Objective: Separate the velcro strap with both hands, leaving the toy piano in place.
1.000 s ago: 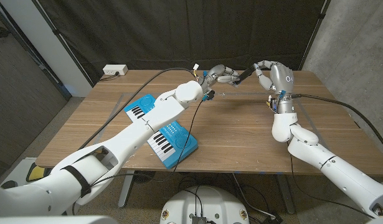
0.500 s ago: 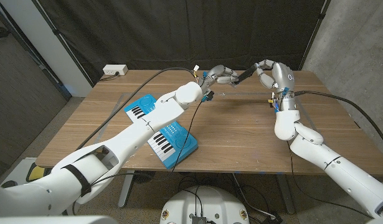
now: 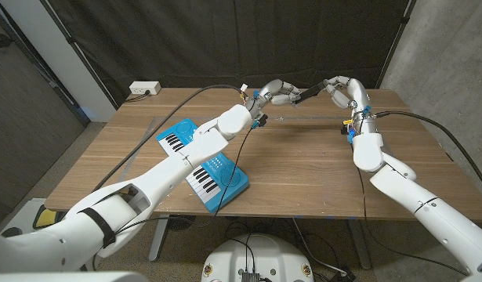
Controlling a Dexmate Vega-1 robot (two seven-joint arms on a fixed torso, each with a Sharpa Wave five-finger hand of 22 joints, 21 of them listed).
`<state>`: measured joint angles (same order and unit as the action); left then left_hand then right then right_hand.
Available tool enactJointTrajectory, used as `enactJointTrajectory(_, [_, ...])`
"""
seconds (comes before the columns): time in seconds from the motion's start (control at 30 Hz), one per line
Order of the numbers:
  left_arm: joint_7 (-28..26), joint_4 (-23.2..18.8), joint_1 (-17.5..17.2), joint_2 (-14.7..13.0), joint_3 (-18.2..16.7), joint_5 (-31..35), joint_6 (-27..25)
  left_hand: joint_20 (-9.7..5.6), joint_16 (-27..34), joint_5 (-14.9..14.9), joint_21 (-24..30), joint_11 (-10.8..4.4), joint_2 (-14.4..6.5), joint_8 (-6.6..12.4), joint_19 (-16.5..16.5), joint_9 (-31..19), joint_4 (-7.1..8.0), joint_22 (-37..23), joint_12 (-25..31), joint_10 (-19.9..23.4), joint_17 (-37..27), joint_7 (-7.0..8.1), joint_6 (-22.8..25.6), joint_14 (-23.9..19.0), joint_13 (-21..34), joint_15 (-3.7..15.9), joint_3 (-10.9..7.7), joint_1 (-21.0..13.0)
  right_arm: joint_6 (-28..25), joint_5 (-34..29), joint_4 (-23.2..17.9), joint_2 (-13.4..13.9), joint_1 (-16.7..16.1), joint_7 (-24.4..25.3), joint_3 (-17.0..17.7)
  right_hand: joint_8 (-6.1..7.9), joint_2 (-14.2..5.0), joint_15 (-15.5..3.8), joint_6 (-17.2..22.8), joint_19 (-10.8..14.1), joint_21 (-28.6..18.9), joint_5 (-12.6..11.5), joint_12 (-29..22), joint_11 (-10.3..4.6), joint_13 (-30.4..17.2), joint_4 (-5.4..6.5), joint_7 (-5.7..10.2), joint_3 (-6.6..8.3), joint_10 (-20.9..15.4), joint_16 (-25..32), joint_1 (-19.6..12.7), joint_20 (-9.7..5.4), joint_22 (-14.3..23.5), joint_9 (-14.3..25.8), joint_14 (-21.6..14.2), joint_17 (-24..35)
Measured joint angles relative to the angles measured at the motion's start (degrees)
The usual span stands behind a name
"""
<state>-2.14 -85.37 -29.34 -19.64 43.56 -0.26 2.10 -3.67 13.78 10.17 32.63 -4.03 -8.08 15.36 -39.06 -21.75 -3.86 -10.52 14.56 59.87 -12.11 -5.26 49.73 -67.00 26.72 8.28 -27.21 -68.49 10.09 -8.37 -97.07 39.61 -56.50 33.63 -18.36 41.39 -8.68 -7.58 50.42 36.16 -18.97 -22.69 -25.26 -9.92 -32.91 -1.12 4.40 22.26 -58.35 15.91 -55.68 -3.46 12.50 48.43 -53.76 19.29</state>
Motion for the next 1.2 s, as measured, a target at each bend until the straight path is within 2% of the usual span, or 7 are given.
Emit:
enactJointTrajectory(0.03, [-0.10,0.16,-0.04,0.03,-0.09,0.37,2.50,0.00,0.00,0.02,0.00,0.00,0.00,0.00,0.00,0.00,0.01,0.00,0.00,0.00,0.00,0.03,0.04,0.00,0.00,0.00,0.01,0.00,0.02,0.32,-0.31,-0.35,-0.39,-0.23,0.81,0.00,0.00,0.00,0.00,0.00,0.00,-0.15,0.00,0.00,-0.14,0.00,0.00,0.00,0.00,0.00,0.00,0.00,0.00,0.27,0.00,0.00])
enactJointTrajectory(0.1, [-0.18,0.85,-0.21,0.18,-0.47,0.57,4.14,0.00,0.00,0.02,0.00,0.00,0.01,0.00,0.00,0.01,0.17,0.00,0.00,0.00,0.00,0.17,0.17,0.00,0.00,0.00,0.17,0.01,0.03,2.08,-0.55,-0.54,-0.61,-1.44,1.25,0.44,0.11,0.00,-0.30,0.00,0.00,-0.41,-0.39,0.03,-0.41,0.16,-0.29,0.17,0.00,0.00,0.11,0.00,0.00,0.72,0.00,0.00])
enactJointTrajectory(0.13, [-0.22,1.15,-0.28,0.24,-0.61,0.74,5.30,-0.12,0.00,0.03,0.00,0.00,0.15,0.00,0.12,0.14,0.17,0.00,0.00,0.00,0.00,0.24,0.24,0.00,0.00,0.00,0.17,0.15,0.02,2.61,-0.73,-0.69,-0.76,-1.82,1.55,0.45,0.24,0.00,-0.29,0.00,0.00,-0.44,-0.39,0.11,-0.59,-0.13,-0.29,0.64,-0.08,0.00,0.25,0.00,0.00,0.97,0.00,0.13])
enactJointTrajectory(0.2, [-0.22,1.52,-0.39,0.31,-0.84,0.74,5.30,-0.24,0.00,0.03,0.00,0.00,0.15,-0.33,0.39,0.24,0.17,0.00,0.00,0.00,0.00,0.24,0.24,0.00,0.13,0.00,0.17,0.15,-0.14,3.52,-0.73,-0.69,-0.76,-2.47,1.55,0.73,0.37,0.00,-0.30,0.00,0.00,-0.73,-0.62,0.19,-0.92,-0.08,-0.30,0.71,-0.01,0.00,0.40,0.00,0.00,1.31,0.00,0.27])
enactJointTrajectory(0.43, [-0.46,2.11,-1.48,0.26,-2.03,1.13,10.06,0.00,0.00,0.02,0.00,-0.01,0.15,-0.52,0.62,0.37,0.16,0.00,-0.01,-0.01,-0.29,0.25,0.25,0.00,0.25,0.01,0.17,0.15,-1.48,6.31,-1.52,-1.47,-1.35,-4.44,2.85,1.39,0.38,-0.22,-0.39,0.01,0.00,-1.49,-0.94,0.30,-1.79,-0.05,-0.39,0.87,-0.11,0.00,1.14,0.00,0.00,2.62,-0.42,0.42])
enactJointTrajectory(1.0, [-1.93,-2.41,-5.52,-2.40,-5.19,1.31,7.92,0.00,0.00,0.08,-0.01,-0.02,0.14,-0.49,0.61,0.23,0.17,0.00,-0.38,-0.02,-0.29,0.36,0.36,0.00,0.34,0.01,0.15,0.14,-3.13,8.65,-1.06,-2.83,-1.35,-5.04,4.13,2.66,0.77,-0.41,-0.85,0.56,-0.66,-3.27,-1.91,0.51,-3.97,-0.71,-0.60,2.59,-0.10,0.00,2.12,-0.13,0.01,4.41,-1.25,0.84])
enactJointTrajectory(1.2, [-1.98,-3.53,-6.21,-2.93,-5.64,1.14,6.73,0.00,0.00,0.07,-0.01,-0.02,0.13,-0.50,0.61,0.23,0.40,0.00,-0.38,-0.02,-0.29,0.45,0.45,0.00,0.34,0.01,-0.08,0.14,-3.23,8.37,-0.85,-3.12,-1.14,-4.36,4.16,1.92,0.67,-0.51,-1.13,1.17,-0.67,-3.58,-1.94,0.39,-4.71,-0.71,-0.51,2.93,0.23,0.22,2.37,0.08,0.01,3.00,-1.35,1.06])
